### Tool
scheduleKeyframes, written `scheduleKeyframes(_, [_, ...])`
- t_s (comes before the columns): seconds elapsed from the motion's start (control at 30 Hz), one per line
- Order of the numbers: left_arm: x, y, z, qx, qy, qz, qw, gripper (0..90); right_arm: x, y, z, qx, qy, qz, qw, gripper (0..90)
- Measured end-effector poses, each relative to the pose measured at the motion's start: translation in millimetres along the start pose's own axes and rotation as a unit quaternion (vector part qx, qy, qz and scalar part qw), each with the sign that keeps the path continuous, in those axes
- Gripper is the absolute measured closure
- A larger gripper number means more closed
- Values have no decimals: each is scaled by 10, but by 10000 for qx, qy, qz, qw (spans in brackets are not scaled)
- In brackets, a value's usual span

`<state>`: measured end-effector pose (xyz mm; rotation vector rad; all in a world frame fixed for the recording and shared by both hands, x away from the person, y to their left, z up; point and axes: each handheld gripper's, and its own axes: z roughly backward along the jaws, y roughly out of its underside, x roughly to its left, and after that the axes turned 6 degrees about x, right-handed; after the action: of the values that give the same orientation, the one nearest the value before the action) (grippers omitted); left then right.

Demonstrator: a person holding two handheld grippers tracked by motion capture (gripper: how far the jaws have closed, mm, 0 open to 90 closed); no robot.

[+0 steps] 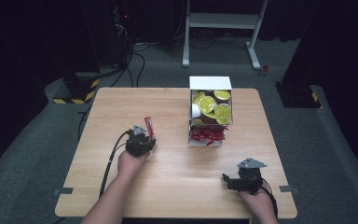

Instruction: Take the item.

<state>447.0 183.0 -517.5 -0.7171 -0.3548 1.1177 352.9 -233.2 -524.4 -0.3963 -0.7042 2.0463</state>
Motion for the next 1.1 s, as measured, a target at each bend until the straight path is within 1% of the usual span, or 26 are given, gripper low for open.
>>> scheduleKeyframes(0.03, [9, -2, 11, 7, -36, -20, 10000, 591, 1, 0, 0, 3, -1, -10, 10000, 105])
scheduleKeyframes(0.07, [6, 0, 16, -23, -16, 20, 10000, 575, 1, 0, 1, 4, -5, -12, 10000, 105])
scheduleKeyframes(0.17, [0, -1, 33, -66, 13, 39, 10000, 542, 1, 0, 1, 4, -7, -9, 10000, 105])
scheduleKeyframes(0.23, [1, -6, 54, -99, 4, 45, 9999, 503, 1, 0, 0, 3, -3, -8, 10000, 105])
scheduleKeyframes(0.3, [-7, -8, 84, -161, 54, 84, 9998, 492, 1, 0, 0, 4, -4, -8, 10000, 105])
scheduleKeyframes(0.47, [-24, -21, 145, -219, 95, 60, 9997, 459, 0, 0, 1, 5, -14, -9, 10000, 104])
scheduleKeyframes(0.53, [-33, -23, 186, -249, 94, 4, 9996, 445, 1, 0, 1, 6, -13, -9, 10000, 104])
scheduleKeyframes(0.63, [-35, -25, 220, -256, 101, 11, 9996, 431, 0, 0, 1, 5, -15, -10, 10000, 105])
scheduleKeyframes(0.67, [-29, -25, 246, -282, 78, -23, 9996, 431, 0, 0, 1, 4, -15, -12, 10000, 104])
scheduleKeyframes(0.7, [-32, -20, 270, -307, 102, -14, 9995, 427, -1, 0, -1, 0, -4, 14, 10000, 104])
scheduleKeyframes(0.73, [-32, -14, 292, -331, 105, -49, 9994, 424, -1, 0, 0, 2, -5, 11, 10000, 104])
scheduleKeyframes(0.77, [-37, -9, 310, -317, 144, -66, 9994, 418, -1, 0, 0, 2, -7, 9, 10000, 104])
scheduleKeyframes(0.8, [-33, -5, 328, -271, 164, -148, 9994, 400, -1, -1, 0, 3, -8, 6, 10000, 104])
scheduleKeyframes(0.87, [-34, 5, 362, -204, 239, -186, 9993, 338, 1, 0, 0, 5, -7, -4, 10000, 104])
scheduleKeyframes(0.93, [-34, 28, 413, -251, 383, -197, 9988, 335, -1, -1, 0, 1, -6, 11, 10000, 104])
scheduleKeyframes(1.0, [-41, 60, 463, -255, 469, -222, 9983, 322, -4, -1, -2, -4, -5, 31, 10000, 104])
scheduleKeyframes(1.03, [-40, 72, 488, -227, 476, -261, 9983, 312, -5, -2, -1, -6, -8, 37, 10000, 104])
scheduleKeyframes(1.07, [-31, 91, 549, -209, 496, -290, 9981, 289, -3, -1, -1, -3, -3, 29, 10000, 104])
scheduleKeyframes(1.1, [-31, 91, 549, -209, 496, -290, 9981, 279, -3, -1, -1, -3, -3, 29, 10000, 104])
